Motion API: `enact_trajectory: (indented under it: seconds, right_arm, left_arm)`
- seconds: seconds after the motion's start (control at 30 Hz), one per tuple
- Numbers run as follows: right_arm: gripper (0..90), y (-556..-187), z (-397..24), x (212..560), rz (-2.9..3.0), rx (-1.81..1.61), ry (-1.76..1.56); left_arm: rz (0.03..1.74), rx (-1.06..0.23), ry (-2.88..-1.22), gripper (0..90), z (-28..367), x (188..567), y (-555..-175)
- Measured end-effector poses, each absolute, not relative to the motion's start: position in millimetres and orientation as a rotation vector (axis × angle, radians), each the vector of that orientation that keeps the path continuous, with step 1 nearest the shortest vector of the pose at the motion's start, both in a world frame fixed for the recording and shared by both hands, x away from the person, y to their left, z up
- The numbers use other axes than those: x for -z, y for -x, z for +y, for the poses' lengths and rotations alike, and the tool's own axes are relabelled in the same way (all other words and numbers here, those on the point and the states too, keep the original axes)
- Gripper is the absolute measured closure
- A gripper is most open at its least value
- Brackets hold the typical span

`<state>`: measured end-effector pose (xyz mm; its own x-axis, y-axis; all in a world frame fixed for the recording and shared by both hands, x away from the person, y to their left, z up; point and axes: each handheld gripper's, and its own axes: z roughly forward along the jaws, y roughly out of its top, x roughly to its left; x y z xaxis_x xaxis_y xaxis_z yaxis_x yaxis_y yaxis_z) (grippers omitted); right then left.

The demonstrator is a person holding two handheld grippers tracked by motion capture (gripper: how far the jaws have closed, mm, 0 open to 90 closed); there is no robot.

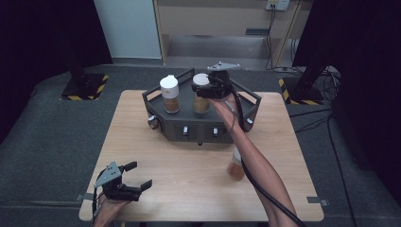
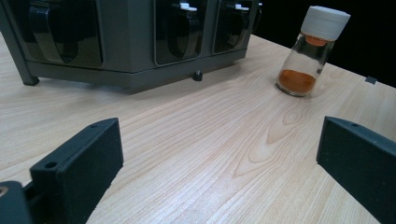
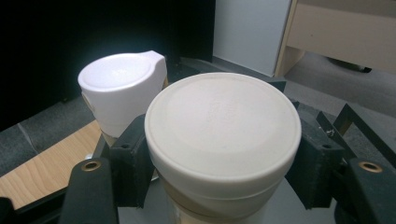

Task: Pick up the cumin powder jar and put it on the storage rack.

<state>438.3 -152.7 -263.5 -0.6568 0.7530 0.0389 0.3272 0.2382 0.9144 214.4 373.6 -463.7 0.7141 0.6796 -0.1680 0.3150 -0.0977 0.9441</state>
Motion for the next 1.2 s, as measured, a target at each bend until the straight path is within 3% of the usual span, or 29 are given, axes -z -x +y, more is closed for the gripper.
enact_trajectory:
  seconds: [1.2]
  right_arm:
    - [32.6, -446, -147, 284, 2.102, -1.407, -0.999]
  left_arm:
    - [0.791, -0.366, -1.704, 0.0, 373, 464, -216]
